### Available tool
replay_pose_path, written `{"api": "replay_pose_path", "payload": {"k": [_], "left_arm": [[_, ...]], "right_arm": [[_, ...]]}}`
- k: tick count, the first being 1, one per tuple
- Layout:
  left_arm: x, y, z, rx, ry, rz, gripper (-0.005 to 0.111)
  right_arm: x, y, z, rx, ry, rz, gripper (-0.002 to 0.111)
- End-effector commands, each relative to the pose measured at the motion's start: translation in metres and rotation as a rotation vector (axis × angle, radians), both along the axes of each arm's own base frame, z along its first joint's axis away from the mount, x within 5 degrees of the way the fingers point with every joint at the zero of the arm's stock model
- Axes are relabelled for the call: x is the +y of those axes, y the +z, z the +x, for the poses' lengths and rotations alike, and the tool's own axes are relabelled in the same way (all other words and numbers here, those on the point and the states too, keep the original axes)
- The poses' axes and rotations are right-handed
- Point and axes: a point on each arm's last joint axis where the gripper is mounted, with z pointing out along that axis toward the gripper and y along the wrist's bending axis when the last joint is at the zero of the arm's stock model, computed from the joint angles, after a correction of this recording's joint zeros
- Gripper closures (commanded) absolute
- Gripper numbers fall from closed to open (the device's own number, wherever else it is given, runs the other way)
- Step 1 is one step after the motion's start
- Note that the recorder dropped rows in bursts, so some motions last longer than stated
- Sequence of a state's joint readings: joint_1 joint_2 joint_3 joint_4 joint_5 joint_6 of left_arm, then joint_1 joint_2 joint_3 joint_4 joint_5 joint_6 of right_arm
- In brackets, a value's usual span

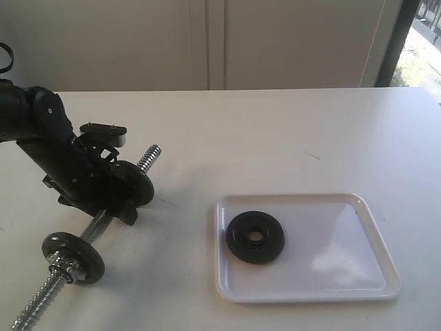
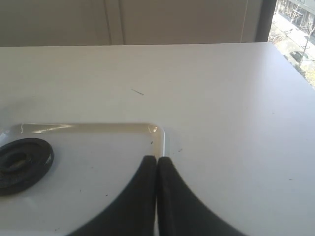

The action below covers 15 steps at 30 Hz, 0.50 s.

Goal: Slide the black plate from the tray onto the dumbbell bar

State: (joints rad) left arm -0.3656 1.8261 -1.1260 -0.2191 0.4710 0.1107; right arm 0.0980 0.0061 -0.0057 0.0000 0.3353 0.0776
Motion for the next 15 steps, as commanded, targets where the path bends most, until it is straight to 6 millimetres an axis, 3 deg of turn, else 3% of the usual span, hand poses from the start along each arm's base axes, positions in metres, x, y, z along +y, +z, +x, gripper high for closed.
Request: {"api": "replay_pose_path", "payload": {"k": [1, 15], "left_arm": [[-0.0031, 0.0002, 0.0000, 0.003, 0.003, -0.012, 0.036], [-0.0025, 0.0001, 0.0003, -0.002, -0.003, -0.004, 0.047]], "right_arm": [[-0.0004, -0.0003, 0.0001, -0.014, -0.010, 0.007, 0.108], [-0.0004, -0.0003, 0.0001, -0.014, -0.010, 0.007, 0.108]]}}
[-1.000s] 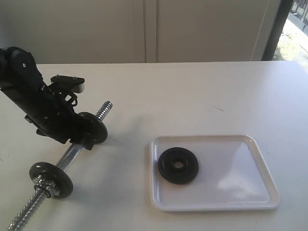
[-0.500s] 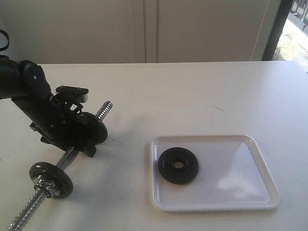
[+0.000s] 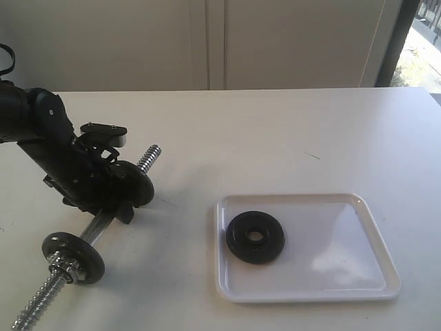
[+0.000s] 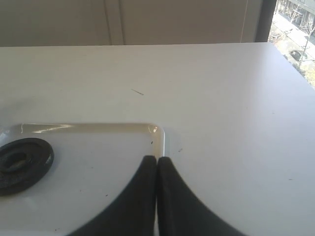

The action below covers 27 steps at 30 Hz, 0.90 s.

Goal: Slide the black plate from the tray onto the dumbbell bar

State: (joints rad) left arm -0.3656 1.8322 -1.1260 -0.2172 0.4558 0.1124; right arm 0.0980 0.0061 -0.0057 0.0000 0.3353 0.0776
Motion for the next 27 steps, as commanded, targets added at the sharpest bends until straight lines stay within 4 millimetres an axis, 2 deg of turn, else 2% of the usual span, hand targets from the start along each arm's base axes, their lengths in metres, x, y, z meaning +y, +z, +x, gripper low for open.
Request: {"api": "replay_pose_path", "payload": {"k": [1, 27], "left_arm": [[-0.0024, 0.0020, -0.0013, 0.008, -0.004, -0.005, 0.047], [-0.0021, 0.0016, -0.0029, 0.026, -0.009, -0.002, 0.047]], "right_arm": [[-0.0004, -0.0003, 0.0001, -0.014, -0.010, 0.007, 0.108], [-0.0004, -0.0003, 0.0001, -0.014, -0.010, 0.007, 0.108]]}}
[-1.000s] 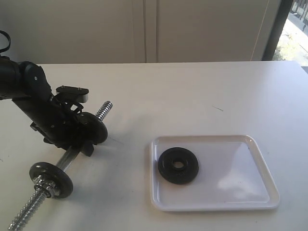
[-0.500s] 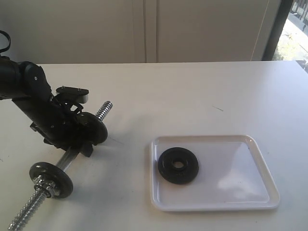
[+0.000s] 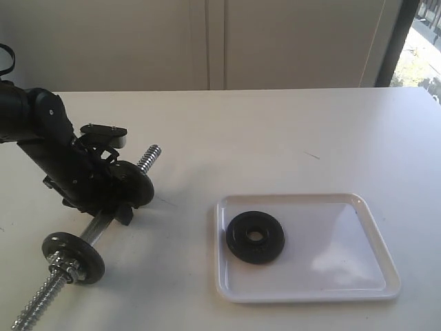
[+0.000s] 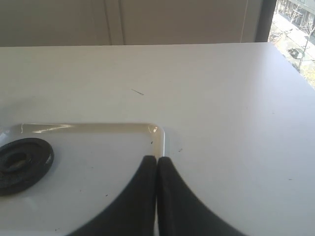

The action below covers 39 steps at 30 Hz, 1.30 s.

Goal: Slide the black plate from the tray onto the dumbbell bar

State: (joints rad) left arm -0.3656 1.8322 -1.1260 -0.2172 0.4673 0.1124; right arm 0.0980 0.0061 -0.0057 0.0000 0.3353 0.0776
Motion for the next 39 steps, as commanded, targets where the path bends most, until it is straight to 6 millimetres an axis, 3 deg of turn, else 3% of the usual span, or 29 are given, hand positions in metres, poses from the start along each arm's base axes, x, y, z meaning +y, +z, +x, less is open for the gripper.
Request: {"api": "replay_pose_path", "payload": {"k": [1, 14, 22, 28, 39], "left_arm": [[-0.002, 0.002, -0.002, 0.015, -0.006, -0.004, 0.047], [-0.003, -0.007, 0.000, 0.031, -0.004, 0.004, 0.048], [-0.003, -0.008, 0.001, 0.019, 0.006, -0.004, 0.074], [-0.003, 0.001, -0.002, 0.024, -0.003, -0.007, 0.107], [0.001, 0.037, -0.014, -0.039, -0.067, -0.024, 0.107]], "right_arm": [[0.000, 0.000, 0.000, -0.014, -0.010, 0.007, 0.108], [0.000, 0.000, 0.000, -0.014, -0.010, 0.007, 0.108], [0.000, 0.000, 0.000, -0.014, -0.010, 0.007, 0.108], [0.000, 0.000, 0.000, -0.014, -0.010, 0.007, 0.108], [0.000, 0.000, 0.000, -0.014, -0.010, 0.007, 0.108]]}}
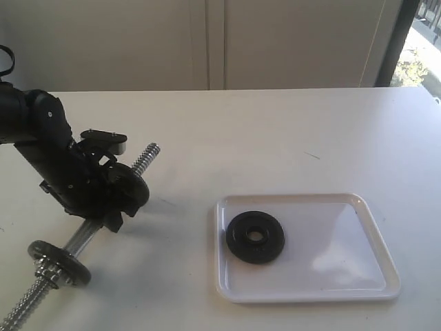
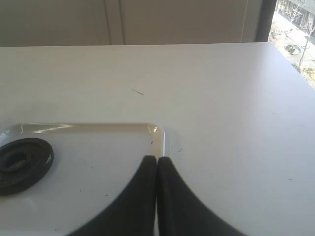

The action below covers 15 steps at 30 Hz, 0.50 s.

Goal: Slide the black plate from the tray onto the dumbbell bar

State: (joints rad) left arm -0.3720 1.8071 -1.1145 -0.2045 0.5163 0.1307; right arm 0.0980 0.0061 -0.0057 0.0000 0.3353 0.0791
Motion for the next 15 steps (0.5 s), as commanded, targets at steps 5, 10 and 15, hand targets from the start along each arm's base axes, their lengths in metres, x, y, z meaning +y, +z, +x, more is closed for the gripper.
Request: {"api": "replay_pose_path", "payload": {"k": [5, 10, 15], "left_arm": [[0.001, 0.042, -0.010, -0.069, -0.055, -0.047, 0.107], [-0.003, 0.048, -0.016, -0.063, -0.116, -0.097, 0.107], [-0.005, 0.049, -0.018, -0.048, -0.139, -0.120, 0.107]], "right_arm": [[0.000, 0.000, 0.000, -0.014, -0.009, 0.005, 0.108], [0.000, 0.000, 0.000, -0.014, -0.009, 0.005, 0.108], [0.000, 0.000, 0.000, -0.014, -0.009, 0.005, 0.108]]}}
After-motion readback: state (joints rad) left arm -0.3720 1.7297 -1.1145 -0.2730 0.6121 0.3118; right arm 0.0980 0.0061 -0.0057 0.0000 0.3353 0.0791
